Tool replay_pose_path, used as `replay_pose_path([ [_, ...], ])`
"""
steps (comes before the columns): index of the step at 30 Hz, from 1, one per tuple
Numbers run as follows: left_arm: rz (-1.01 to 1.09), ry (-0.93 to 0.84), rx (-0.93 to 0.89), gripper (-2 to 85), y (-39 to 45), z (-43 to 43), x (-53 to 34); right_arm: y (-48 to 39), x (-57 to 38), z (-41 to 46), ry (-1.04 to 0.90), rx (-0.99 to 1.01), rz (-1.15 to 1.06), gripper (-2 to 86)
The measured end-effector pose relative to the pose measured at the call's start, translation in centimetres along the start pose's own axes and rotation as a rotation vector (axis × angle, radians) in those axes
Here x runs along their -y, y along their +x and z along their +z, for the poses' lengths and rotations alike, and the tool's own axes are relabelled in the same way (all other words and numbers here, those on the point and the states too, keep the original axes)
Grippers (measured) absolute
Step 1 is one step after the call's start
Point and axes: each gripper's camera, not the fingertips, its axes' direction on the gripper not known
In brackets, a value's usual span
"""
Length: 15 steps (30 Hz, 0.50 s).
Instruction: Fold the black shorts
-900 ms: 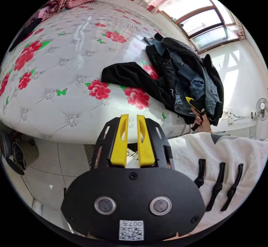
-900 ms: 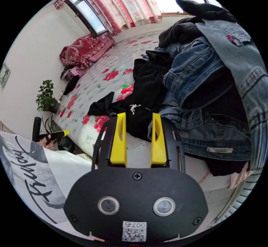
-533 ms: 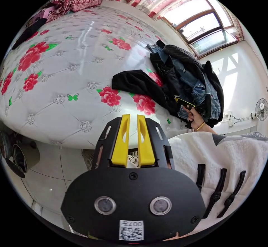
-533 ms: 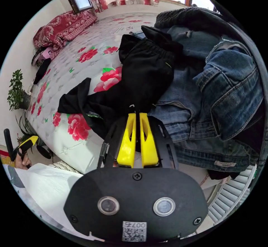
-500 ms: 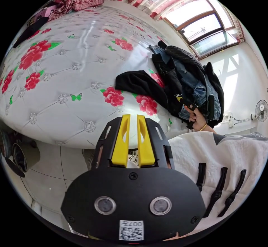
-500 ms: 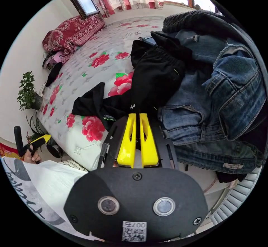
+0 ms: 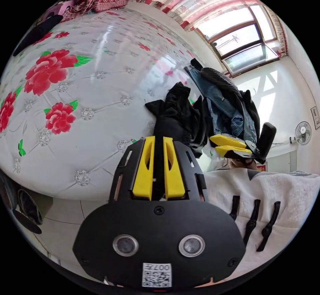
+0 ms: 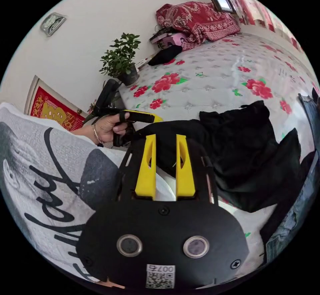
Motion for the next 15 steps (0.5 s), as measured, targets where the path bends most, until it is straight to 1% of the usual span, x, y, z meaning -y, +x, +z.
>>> replay_pose_path([
  [1, -0.001, -0.003, -0.006, 5.4, -0.5, -0.5, 0.2, 0.8, -0.4, 0.0, 0.012, -0.02, 0.057, 5.9],
  [3, 0.0, -0.025, -0.036, 6.1, -2.4, -2.2, 1.0, 3.7, -2.6, -0.6, 0.092, -0.039, 0.285, 6.9],
  [6, 0.044, -0.088, -0.055, 6.3, -3.8, -3.5, 2.5, 6.0, -4.6, -0.5, 0.154, -0.008, 0.47, 8.0],
  [11, 0.104, -0.152, -0.126, 6.4, -4.3, -4.7, 5.2, 7.2, -4.1, 3.3, 0.061, -0.065, 0.573, 8.7],
  [13, 0.121, -0.173, -0.142, 6.4, -4.2, -4.8, 6.0, 7.4, -3.5, 5.0, 0.006, -0.016, 0.574, 8.3],
  [15, 0.128, -0.209, -0.148, 6.5, -4.2, -4.7, 6.7, 6.8, -2.8, 6.9, -0.109, 0.017, 0.558, 6.8],
])
